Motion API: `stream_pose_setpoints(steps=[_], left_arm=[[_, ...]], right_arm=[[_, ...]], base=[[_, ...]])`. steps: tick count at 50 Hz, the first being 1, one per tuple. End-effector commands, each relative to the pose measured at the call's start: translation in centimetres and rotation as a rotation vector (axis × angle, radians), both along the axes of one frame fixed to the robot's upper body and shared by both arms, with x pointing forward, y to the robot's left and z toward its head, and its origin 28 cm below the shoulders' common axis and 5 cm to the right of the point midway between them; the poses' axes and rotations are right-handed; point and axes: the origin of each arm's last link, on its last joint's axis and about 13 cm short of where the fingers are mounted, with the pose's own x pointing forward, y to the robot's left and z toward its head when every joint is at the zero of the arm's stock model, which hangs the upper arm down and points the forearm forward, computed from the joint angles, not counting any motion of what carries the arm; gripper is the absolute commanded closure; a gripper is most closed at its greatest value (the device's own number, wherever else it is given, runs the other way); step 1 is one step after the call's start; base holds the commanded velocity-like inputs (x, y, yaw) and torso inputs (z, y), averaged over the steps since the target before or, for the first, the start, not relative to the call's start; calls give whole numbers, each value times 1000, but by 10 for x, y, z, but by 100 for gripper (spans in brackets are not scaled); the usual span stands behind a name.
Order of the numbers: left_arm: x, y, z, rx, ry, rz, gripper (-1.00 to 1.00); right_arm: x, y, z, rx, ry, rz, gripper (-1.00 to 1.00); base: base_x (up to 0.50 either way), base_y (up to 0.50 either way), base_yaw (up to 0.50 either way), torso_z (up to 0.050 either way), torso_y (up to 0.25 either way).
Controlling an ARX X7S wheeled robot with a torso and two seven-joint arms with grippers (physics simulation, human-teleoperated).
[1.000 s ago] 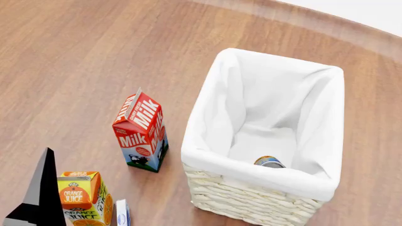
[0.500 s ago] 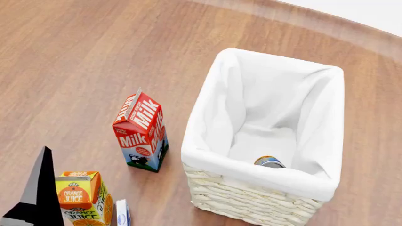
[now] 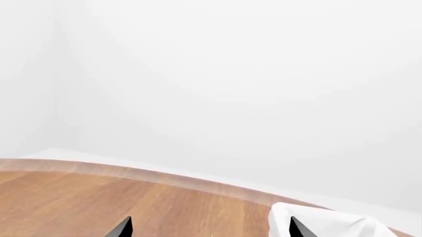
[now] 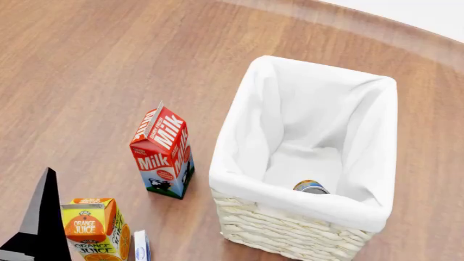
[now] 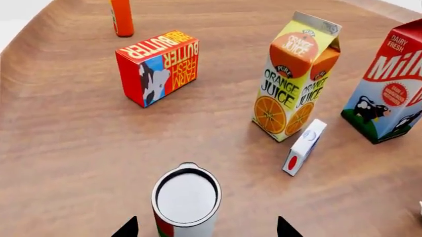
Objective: Pick up the alphabet soup and the tomato sauce, and put them in the basket.
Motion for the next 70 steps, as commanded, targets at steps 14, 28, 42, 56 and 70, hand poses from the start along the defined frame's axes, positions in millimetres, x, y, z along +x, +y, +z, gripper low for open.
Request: stream_pose_setpoints(steps=[14, 28, 42, 56, 70], left_arm=[[0, 2, 2, -6, -7, 6, -100], [0, 2, 3, -6, -7, 5, -100], [0, 2, 3, -7, -9, 7, -100], [0, 2, 3, -8, -9, 8, -100], [1, 3, 2, -10, -9, 8, -100]], right_arm=[[12, 15, -9, -31, 27, 28, -100], [19, 21, -19, -32, 51, 16, -100], [25, 28, -25, -41, 62, 22, -100], [32, 33, -29, -49, 73, 30, -100], [33, 35, -34, -53, 85, 31, -100]], base=[[0, 0, 0, 0, 0], [0, 0, 0, 0, 0], [0, 0, 0, 0, 0], [0, 0, 0, 0, 0], [0, 0, 0, 0, 0]])
